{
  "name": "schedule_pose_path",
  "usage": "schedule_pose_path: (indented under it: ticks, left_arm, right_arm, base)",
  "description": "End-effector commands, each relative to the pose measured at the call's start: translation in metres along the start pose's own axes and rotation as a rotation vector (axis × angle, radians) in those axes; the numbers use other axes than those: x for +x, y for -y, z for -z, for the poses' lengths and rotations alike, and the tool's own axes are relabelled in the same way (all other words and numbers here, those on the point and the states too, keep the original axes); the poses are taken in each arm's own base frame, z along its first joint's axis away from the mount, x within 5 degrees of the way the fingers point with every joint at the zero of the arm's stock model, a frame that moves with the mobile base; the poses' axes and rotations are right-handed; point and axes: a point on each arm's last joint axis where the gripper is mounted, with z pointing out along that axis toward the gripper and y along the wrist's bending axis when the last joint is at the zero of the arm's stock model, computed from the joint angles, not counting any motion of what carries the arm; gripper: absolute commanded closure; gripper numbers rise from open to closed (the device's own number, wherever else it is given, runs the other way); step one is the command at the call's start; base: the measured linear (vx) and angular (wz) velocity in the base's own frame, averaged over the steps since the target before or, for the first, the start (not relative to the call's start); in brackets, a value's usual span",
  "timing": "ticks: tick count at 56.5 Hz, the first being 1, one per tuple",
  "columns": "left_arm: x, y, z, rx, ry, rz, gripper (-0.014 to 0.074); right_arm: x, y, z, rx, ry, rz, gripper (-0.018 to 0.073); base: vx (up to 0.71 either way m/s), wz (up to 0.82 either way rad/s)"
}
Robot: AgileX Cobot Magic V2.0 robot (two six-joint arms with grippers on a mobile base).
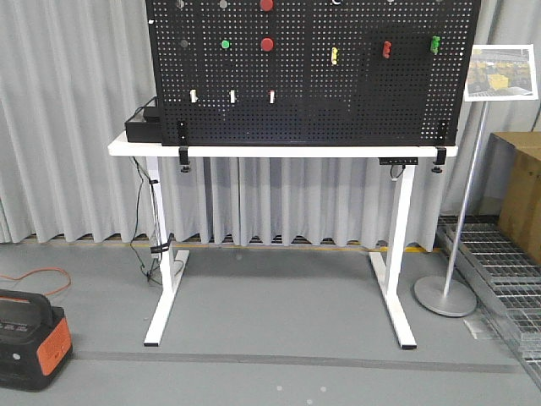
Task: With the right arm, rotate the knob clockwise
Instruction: 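Drive the base toward the black pegboard with both arms raised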
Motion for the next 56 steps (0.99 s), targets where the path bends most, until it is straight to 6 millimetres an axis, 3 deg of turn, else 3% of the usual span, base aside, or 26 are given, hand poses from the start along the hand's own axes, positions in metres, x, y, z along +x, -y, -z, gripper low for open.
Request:
schedule_pose_path:
  ticks: [1, 56]
  left_arm:
    - [0.0029, 0.0016, 0.001, -0.005, 0.061, 0.01, 0.0603]
    - [0.0029, 0.0016, 0.001, -0.005, 0.061, 0.01, 0.0603]
  right_arm:
    - [-0.0062, -0.0008, 0.0011, -0.007, 0.093, 0.009, 0.0566]
    - [-0.0062, -0.0008, 0.0011, -0.007, 0.093, 0.009, 0.0566]
  base:
    - [0.2, 0.0]
    - [0.35, -0.02]
